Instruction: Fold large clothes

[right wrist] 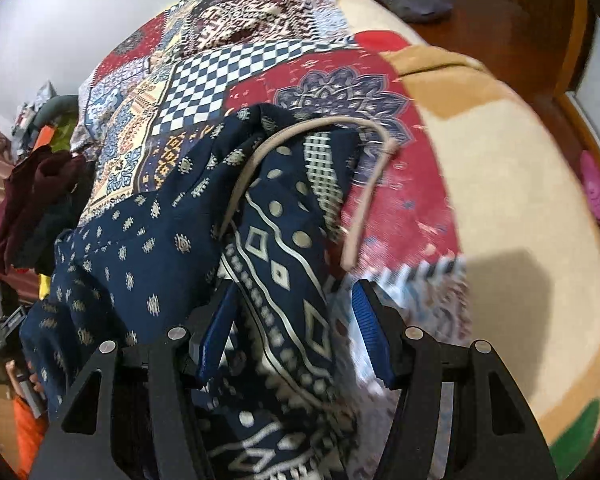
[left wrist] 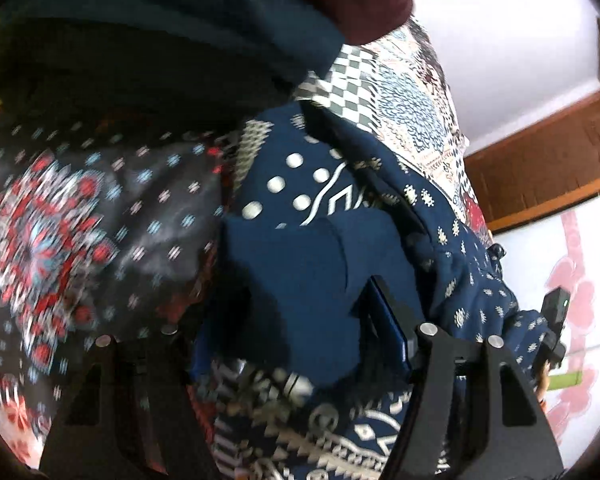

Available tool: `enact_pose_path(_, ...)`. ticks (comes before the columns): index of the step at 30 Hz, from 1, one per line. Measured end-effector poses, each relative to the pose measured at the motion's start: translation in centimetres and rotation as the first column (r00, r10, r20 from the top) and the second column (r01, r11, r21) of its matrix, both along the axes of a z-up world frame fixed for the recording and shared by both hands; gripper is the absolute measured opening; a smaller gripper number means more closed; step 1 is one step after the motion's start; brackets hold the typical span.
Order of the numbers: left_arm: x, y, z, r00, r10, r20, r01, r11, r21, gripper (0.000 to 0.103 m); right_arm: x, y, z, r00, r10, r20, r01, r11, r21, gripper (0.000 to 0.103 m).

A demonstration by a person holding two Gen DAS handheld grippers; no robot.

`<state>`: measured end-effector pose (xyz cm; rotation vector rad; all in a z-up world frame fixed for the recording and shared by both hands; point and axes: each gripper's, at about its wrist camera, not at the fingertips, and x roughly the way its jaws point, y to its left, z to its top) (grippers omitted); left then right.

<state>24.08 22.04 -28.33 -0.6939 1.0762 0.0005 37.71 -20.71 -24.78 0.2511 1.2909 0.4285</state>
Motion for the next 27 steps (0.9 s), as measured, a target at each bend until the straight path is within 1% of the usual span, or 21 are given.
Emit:
enact_pose_path(2, 0.9, -0.4, 0.0, 1.0, -0.011, 0.014, 0.011, 1.0, 0.016, 0.066, 0.6, 0.5, -0.2, 1.0, 0.015, 0.003, -0.015, 1.0, 0.007, 0.056)
enact_pose_path(4, 1.5, -0.7, -0.1, 1.0, -0.016, 0.024, 0.015, 0.999, 0.04, 0.064, 1.1, 1.1, -0.5, 1.0, 0.029, 0.002, -0.029, 0.999, 0.021, 0.056)
enact_pose_path(5, 1.8, -0.8, -0.2, 1.0, -0.01, 0.025, 0.009, 0.999, 0.044, 0.06, 1.3, 1.4, -0.6, 0.999, 0.033, 0.003, -0.033, 0.999, 0.022, 0.054)
enact_pose_path(6, 1.9, -0.7, -0.3, 1.0, 0.001, 0.027, -0.002, 0.999, 0.045, 0.052, 1.6, 1.5, -0.7, 0.999, 0.033, 0.005, -0.033, 0.999, 0.019, 0.051)
enact_pose_path(7, 1.8, -0.3, -0.2, 0.999, 0.01, 0.031, -0.011, 0.999, 0.044, 0.048, 1.7, 1.7, -0.8, 1.0, 0.031, 0.006, -0.031, 0.999, 0.012, 0.041)
enact_pose_path(8, 1.7, -0.3, 0.0, 0.999, 0.016, 0.038, -0.017, 0.999, 0.038, 0.037, 1.9, 2.0, -0.8, 0.999, 0.032, 0.0, -0.032, 0.999, 0.019, 0.029)
enact_pose_path(9, 1.7, -0.3, 0.2, 0.999, 0.015, 0.046, -0.016, 0.999, 0.035, 0.026, 1.9, 2.0, -0.7, 0.999, 0.032, -0.009, -0.032, 0.999, 0.037, 0.024)
enact_pose_path(10, 1.5, -0.3, 0.4, 0.998, 0.005, 0.055, -0.007, 1.0, 0.03, 0.021, 1.9, 2.0, -0.6, 0.999, 0.031, -0.011, -0.03, 0.998, 0.047, 0.018)
enact_pose_path(11, 1.4, -0.7, 0.9, 0.998, -0.002, 0.062, -0.001, 0.999, 0.046, 0.019, 1.8, 2.1, -0.1, 0.999, 0.035, 0.005, -0.035, 0.999, 0.035, 0.015)
enact_pose_path(14, 1.0, -2.0, 3.0, 0.996, -0.03, 0.079, 0.018, 0.989, 0.149, 0.016, 0.8, 2.8, 2.1, 0.994, 0.052, 0.099, -0.052, 0.999, -0.008, 0.012)
enact_pose_path(16, 0.8, -2.9, 4.7, 0.993, -0.052, 0.107, 0.03, 0.981, 0.193, 0.015, 0.2, 2.8, 4.1, 0.987, 0.047, 0.155, -0.047, 0.999, -0.001, 0.011)
enact_pose_path(18, 0.8, -4.2, 7.4, 0.986, -0.079, 0.147, 0.041, 0.969, 0.244, 0.014, -0.3, 2.6, 6.1, 0.978, 0.043, 0.204, -0.047, 0.999, 0.011, 0.011)
enact_pose_path(23, 1.2, -7.3, 13.3, 0.958, -0.154, 0.244, 0.057, 0.93, 0.363, 0.013, -1.2, 2.6, 10.0, 0.954, 0.045, 0.295, -0.049, 0.999, 0.006, 0.011)
enact_pose_path(27, 2.3, -8.6, 16.2, 0.939, -0.191, 0.287, 0.058, 0.908, 0.415, 0.013, -0.8, 2.2, 12.5, 0.935, 0.024, 0.353, -0.026, 1.0, -0.001, 0.011)
